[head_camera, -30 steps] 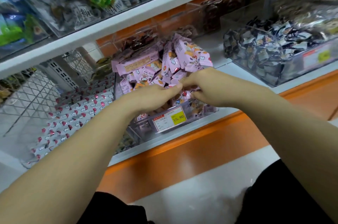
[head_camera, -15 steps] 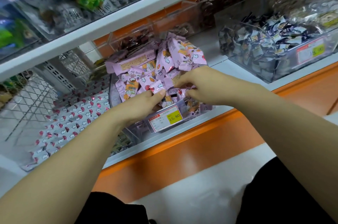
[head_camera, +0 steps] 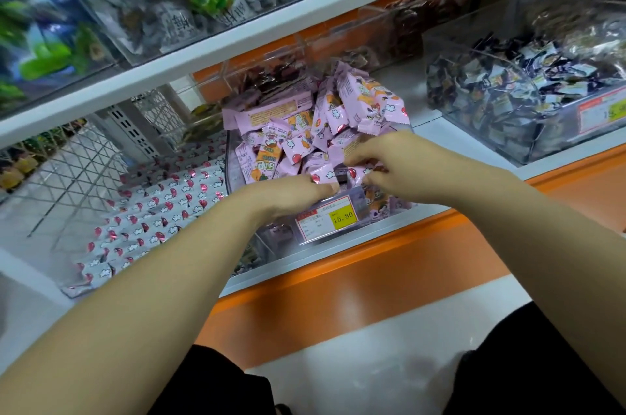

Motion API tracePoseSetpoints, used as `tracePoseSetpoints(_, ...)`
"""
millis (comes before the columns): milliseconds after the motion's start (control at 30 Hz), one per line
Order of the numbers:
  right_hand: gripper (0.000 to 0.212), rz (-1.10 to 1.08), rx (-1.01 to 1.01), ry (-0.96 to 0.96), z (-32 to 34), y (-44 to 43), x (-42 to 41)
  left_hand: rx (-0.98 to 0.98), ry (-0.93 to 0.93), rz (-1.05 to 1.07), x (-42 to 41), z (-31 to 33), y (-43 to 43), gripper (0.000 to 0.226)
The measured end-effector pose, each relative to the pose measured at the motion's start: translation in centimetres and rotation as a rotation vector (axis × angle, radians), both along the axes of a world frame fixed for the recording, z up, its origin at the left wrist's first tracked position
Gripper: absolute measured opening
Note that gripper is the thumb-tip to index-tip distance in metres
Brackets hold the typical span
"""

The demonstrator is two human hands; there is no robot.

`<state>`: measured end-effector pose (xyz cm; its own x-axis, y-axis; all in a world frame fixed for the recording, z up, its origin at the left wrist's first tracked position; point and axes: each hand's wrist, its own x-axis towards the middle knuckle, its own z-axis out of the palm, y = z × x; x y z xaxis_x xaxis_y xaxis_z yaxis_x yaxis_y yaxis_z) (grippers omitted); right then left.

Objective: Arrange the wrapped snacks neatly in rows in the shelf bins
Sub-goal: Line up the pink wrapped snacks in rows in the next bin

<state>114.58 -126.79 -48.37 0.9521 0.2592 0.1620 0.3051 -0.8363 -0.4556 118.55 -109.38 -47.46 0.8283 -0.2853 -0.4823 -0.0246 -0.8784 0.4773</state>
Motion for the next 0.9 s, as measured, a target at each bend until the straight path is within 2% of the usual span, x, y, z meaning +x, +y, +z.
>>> tracePoseSetpoints(33,0.037,-0.002,0.002,-0.012,0.2,-0.1,-0.2,0.019,-0.024,0.007,0.1,0.0,0.0,0.034)
tracePoseSetpoints(133,0.038,-0.043,-0.008,-0.038,0.7,-0.6,-0.6,0.161,-0.151,-0.042,0.8,0.0,0.4,0.052)
tracePoseSetpoints(233,0.031,-0.076,-0.096,-0.057,0.5,-0.7,-0.5,0.212,-0.22,-0.11,0.3,1.0,0.5,0.05)
tracePoseSetpoints(367,0.027,-0.071,-0.167,-0.051,0.3,-0.4,-0.4,0.127,-0.331,-0.16,-0.1,1.8,0.4,0.035)
tracePoseSetpoints(533,0.055,-0.044,-0.162,0.006,0.3,-0.2,-0.6,0.07,-0.425,-0.133,-0.1,1.0,0.7,0.024)
tracePoseSetpoints(633,0.06,-0.038,-0.155,0.013,-0.2,0.0,-0.3,-0.03,-0.489,-0.088,0.0,1.1,1.0,0.007)
tracePoseSetpoints(700,0.061,-0.009,-0.171,0.015,-0.2,0.5,-0.3,-0.029,-0.513,-0.121,-0.1,0.8,0.9,0.016)
tracePoseSetpoints(800,0.059,0.055,-0.23,0.023,0.0,1.5,-0.7,0.085,-0.556,-0.193,-0.3,0.2,1.0,0.017)
tracePoseSetpoints(900,0.061,0.083,-0.258,0.031,0.1,1.6,-0.8,0.024,-0.5,-0.19,-0.5,0.2,1.4,0.023)
